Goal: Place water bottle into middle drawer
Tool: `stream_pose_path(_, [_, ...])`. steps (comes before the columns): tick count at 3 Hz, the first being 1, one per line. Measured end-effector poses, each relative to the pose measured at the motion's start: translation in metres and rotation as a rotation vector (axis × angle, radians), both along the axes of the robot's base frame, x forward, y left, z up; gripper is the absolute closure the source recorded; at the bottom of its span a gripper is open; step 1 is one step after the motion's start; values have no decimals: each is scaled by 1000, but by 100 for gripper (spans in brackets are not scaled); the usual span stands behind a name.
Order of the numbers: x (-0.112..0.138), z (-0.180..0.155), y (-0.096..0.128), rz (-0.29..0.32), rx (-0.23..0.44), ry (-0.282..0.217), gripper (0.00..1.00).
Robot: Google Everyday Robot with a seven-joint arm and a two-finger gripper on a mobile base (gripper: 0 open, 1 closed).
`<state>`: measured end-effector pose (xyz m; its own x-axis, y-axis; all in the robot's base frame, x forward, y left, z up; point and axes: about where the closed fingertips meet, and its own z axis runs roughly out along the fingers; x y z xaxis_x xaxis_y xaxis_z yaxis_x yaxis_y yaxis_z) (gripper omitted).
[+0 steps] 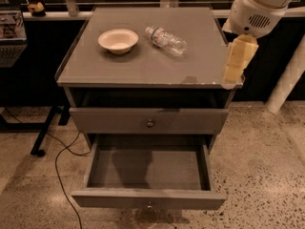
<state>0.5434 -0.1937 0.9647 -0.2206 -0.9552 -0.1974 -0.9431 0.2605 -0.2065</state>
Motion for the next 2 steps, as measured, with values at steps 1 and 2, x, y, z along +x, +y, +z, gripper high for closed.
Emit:
stream_pose_path(1, [42,-7,8,17,-9,17,0])
stream_pose_path(2, [110,-11,20,3,-27,-14,0])
